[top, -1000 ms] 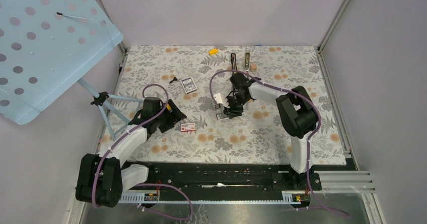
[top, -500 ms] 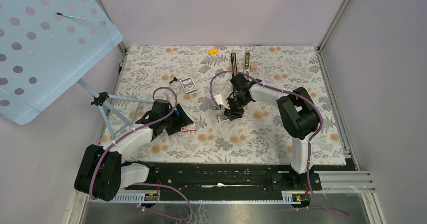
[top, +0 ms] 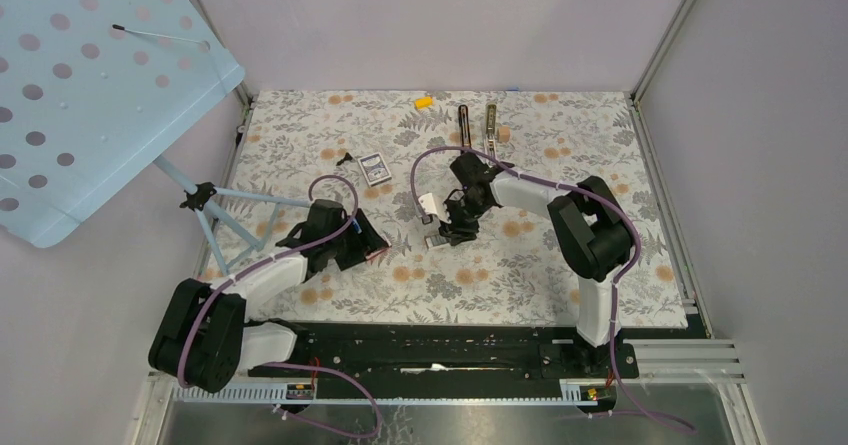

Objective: Unload the staples from the stapler

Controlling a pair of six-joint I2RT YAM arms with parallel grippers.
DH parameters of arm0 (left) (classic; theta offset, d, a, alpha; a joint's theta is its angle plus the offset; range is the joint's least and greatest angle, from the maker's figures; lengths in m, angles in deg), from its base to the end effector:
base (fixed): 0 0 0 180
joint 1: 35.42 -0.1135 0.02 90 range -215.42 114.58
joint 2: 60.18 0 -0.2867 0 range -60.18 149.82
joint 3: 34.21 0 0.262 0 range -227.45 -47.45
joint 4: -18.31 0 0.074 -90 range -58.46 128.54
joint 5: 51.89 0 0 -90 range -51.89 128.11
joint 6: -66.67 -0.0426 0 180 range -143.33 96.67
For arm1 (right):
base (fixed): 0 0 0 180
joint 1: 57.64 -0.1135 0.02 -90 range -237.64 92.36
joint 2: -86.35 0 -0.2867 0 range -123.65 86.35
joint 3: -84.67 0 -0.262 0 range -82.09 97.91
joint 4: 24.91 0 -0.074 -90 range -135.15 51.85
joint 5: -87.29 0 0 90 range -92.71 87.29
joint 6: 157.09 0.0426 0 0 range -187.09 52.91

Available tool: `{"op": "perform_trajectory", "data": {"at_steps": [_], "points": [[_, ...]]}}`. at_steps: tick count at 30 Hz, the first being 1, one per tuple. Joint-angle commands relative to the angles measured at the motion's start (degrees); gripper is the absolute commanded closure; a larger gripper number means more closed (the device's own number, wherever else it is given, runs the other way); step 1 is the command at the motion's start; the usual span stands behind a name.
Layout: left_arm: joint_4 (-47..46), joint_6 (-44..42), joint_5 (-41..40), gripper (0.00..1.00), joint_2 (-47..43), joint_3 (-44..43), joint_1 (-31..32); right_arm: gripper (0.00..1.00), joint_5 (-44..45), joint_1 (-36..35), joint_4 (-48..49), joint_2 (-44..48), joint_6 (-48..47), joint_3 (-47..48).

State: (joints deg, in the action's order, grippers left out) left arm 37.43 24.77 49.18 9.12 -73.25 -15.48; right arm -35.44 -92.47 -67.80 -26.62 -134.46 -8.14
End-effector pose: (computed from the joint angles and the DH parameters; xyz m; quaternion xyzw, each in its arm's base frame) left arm 0.2044 -0.0828 0.1618 -0.1946 0.9136 -0.2683 0.2357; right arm 0.3216 0.2518 0.1612 -0.7666 0.5515 0.2161 0.2480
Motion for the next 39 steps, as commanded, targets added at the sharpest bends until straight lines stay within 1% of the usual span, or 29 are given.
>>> {"op": "perform_trajectory", "data": {"at_steps": [1,6,12,18,22,28,39], "points": [[-2.9,-0.8,-1.4,0.27,3.1,-1.5,0.4,0.55,-1.9,-1.1,-0.7,1.6,1.3,-0.4],[-3.9,-3.3,-1.8,0.28,6.9,-3.7,0.3,0.56,-1.5,-1.0,-0.5,1.7,1.4,-0.4],[-3.1,-7.2,-2.1,0.28,11.0,-8.3,0.4,0.56,1.1,-0.9,1.0,1.0,1.7,-0.1],[-4.5,-7.1,-0.6,0.28,14.0,-9.9,0.7,0.57,1.8,-1.0,3.7,0.1,4.7,0.9],[-4.9,-6.7,-0.3,0.29,14.7,-10.0,2.6,0.59,2.1,-0.9,5.8,0.3,7.4,0.6],[-5.4,-4.9,-1.0,0.30,13.7,-8.3,5.4,0.61,1.3,-1.0,6.1,1.6,10.7,-0.9],[-5.7,-4.2,-1.2,0.30,13.7,-7.5,6.0,0.59,-0.2,-1.7,4.4,3.8,8.7,-4.2]]}}
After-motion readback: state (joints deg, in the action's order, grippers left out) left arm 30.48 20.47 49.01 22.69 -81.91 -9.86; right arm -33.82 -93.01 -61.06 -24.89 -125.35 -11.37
